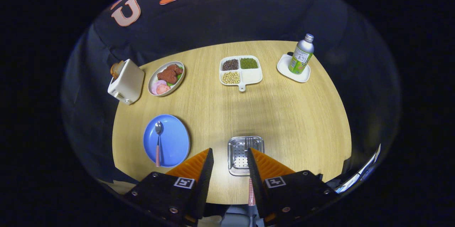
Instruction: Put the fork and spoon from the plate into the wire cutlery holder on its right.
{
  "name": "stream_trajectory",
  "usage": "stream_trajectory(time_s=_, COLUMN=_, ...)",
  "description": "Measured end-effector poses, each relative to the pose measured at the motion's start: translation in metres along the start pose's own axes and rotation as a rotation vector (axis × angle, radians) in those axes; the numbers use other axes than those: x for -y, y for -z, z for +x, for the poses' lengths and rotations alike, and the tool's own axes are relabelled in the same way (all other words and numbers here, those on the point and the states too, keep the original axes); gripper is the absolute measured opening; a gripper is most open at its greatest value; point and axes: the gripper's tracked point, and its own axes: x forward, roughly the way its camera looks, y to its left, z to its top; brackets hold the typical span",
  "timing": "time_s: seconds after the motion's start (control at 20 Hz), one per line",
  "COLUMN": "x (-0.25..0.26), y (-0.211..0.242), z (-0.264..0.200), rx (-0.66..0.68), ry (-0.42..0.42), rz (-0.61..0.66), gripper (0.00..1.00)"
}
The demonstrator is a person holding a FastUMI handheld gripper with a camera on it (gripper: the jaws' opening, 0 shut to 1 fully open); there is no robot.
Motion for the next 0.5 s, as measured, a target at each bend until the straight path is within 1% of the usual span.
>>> stream_trajectory(time_s=0.1, x=-0.021, y=0.0, z=0.005, rx=0.049, ry=-0.02, rz=0.013, gripper=0.7)
stream_trajectory(time_s=0.15, x=-0.032, y=0.002, z=0.008, rx=0.069, ry=-0.024, rz=0.005, gripper=0.75)
stream_trajectory(time_s=0.2, x=-0.041, y=0.004, z=0.01, rx=0.089, ry=-0.023, rz=-0.01, gripper=0.84)
stream_trajectory(time_s=0.25, x=-0.05, y=0.006, z=0.013, rx=0.113, ry=-0.02, rz=-0.026, gripper=0.88)
stream_trajectory(time_s=0.3, x=-0.06, y=0.007, z=0.016, rx=0.132, ry=-0.023, rz=-0.04, gripper=0.96)
stream_trajectory(time_s=0.4, x=-0.086, y=0.012, z=0.025, rx=0.17, ry=-0.042, rz=-0.052, gripper=0.99)
stream_trajectory(time_s=0.5, x=-0.116, y=0.018, z=0.037, rx=0.208, ry=-0.073, rz=-0.069, gripper=0.99)
